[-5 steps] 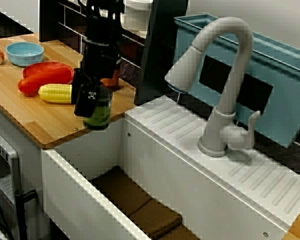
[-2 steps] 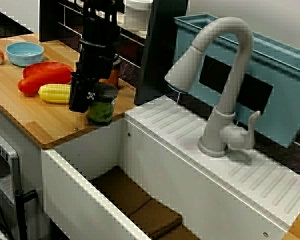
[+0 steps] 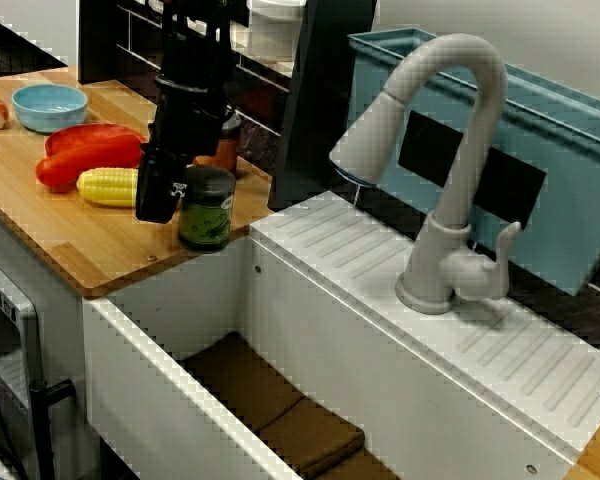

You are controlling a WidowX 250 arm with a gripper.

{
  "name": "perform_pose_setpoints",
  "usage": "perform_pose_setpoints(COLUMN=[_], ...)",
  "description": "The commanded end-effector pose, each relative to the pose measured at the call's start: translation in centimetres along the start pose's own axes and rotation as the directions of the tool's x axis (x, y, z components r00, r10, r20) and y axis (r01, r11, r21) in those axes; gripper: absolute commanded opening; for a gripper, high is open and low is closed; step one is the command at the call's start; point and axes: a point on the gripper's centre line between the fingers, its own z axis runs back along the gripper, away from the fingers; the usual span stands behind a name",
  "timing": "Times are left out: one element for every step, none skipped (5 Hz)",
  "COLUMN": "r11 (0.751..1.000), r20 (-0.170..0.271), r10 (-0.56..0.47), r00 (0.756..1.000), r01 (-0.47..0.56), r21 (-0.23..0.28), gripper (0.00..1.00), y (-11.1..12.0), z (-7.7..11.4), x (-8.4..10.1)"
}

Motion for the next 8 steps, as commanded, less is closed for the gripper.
perform_pose_setpoints(r11=[0.998,0.996,0.995,0.994,0.994,0.994,0.980,0.976], r20=[0.049,0.063,0.078,0.098,0.129,0.135,0.129,0.126], r10=[0.023,0.056,0.076,0.090,0.050,-0.038,-0.150,-0.184], r00=[0.999,0.996,0.994,0.991,0.990,0.990,0.980,0.975], r01=[-0.026,-0.060,-0.081,-0.095,-0.062,0.024,0.130,0.166], r21=[0.050,0.067,0.067,0.053,0.088,0.107,0.148,0.137], gripper=[0.00,0.01,0.48,1.00,1.00,1.00,1.00,1.00], y=[0.9,1.8,2.5,2.9,2.9,2.8,2.7,2.6], z=[1.9,2.5,3.3,4.3,5.2,5.7,6.2,6.3], x=[-0.7,-1.3,-1.8,-2.0,-1.5,-0.5,0.2,0.5])
